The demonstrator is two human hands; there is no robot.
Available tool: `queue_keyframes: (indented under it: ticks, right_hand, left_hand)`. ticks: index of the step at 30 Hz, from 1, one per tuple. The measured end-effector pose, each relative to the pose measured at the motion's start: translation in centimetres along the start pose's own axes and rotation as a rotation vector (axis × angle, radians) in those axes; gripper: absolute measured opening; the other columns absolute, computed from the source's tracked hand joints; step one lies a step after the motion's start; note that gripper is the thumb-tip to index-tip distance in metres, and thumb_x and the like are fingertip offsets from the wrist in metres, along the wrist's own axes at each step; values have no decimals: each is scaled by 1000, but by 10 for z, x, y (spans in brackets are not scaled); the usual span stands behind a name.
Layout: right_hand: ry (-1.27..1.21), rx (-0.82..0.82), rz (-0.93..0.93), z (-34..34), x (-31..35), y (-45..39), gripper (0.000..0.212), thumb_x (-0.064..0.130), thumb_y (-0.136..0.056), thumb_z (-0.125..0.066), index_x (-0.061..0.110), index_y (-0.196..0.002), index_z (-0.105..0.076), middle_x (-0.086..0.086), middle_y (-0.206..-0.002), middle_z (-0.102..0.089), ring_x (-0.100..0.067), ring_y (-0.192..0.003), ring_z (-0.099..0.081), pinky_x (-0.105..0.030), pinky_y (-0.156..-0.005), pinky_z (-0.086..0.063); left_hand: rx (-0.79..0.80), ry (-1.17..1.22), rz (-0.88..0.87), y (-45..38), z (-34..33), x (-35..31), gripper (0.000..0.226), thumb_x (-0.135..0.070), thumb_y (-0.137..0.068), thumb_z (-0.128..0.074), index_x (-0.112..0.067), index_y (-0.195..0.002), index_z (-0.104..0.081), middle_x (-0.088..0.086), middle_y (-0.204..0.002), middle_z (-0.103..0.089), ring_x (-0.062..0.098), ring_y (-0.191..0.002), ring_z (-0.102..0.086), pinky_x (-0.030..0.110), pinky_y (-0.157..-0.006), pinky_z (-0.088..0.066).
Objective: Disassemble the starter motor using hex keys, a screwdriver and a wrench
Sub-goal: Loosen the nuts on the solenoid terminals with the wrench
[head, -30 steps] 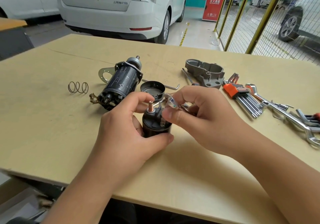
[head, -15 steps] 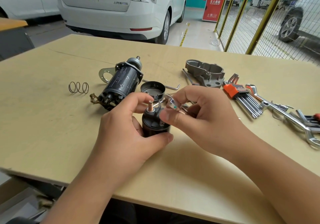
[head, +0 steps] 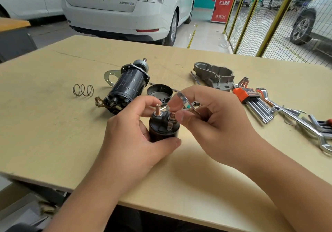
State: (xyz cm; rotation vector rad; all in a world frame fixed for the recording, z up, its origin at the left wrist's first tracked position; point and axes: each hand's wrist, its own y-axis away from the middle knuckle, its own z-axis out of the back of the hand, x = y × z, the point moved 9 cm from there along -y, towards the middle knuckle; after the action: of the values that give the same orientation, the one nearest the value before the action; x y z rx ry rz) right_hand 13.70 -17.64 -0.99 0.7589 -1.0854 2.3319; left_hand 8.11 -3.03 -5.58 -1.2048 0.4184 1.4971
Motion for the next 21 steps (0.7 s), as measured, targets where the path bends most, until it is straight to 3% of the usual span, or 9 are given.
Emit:
queue_keyframes:
  ticks: [3, 7, 13, 17, 21]
  right_hand:
    - [-69, -34, -27, 1, -2, 0, 8, 14, -87, -74, 11, -93, -71, 3, -79, -67, -1, -52, -52, -7, -53, -32]
    - [8, -80, -63, 5, -6, -1, 14, 21, -83, -80, 12, -89, -71, 1, -74, -66, -7, -52, -46, -19, -52, -35]
    - [14, -54, -23, 4, 2, 1, 14, -3, -88, -72, 10, -92, -70, 26, -64, -57, -3, -42, -41, -6, -48, -26]
    - [10, -90, -64, 4, 5, 1, 14, 13, -84, -82, 16, -93, -72, 11, -80, -69, 4, -55, -56, -5, -52, -34]
    - [51, -142, -96, 8, 0, 2, 18, 15, -79, -87, 19, -88, -72, 9, -77, -69, -1, -57, -57, -8, -54, -35]
  left_hand:
    - [11, -6, -6, 1, -2, 0, 67, -48, -49, -88, -49, -109, -61, -16, -91, -71, 9, -44, -50, 17, -53, -43]
    - [8, -5, -9, 1, -2, -1, 67, -48, -48, -88, -49, -109, -61, -14, -85, -71, 9, -44, -50, 15, -53, -41]
    - [7, 12, -1, 0, -1, -1, 65, -47, -48, -89, -47, -108, -63, -22, -93, -70, 7, -43, -48, 13, -50, -38]
    - [20, 41, -9, -1, -2, -1, 67, -55, -45, -83, -49, -108, -62, -18, -96, -71, 8, -44, -50, 16, -51, -41]
    - [19, 16, -14, -1, -2, -1, 67, -51, -47, -86, -49, -108, -61, -17, -97, -71, 10, -46, -52, 19, -54, -44]
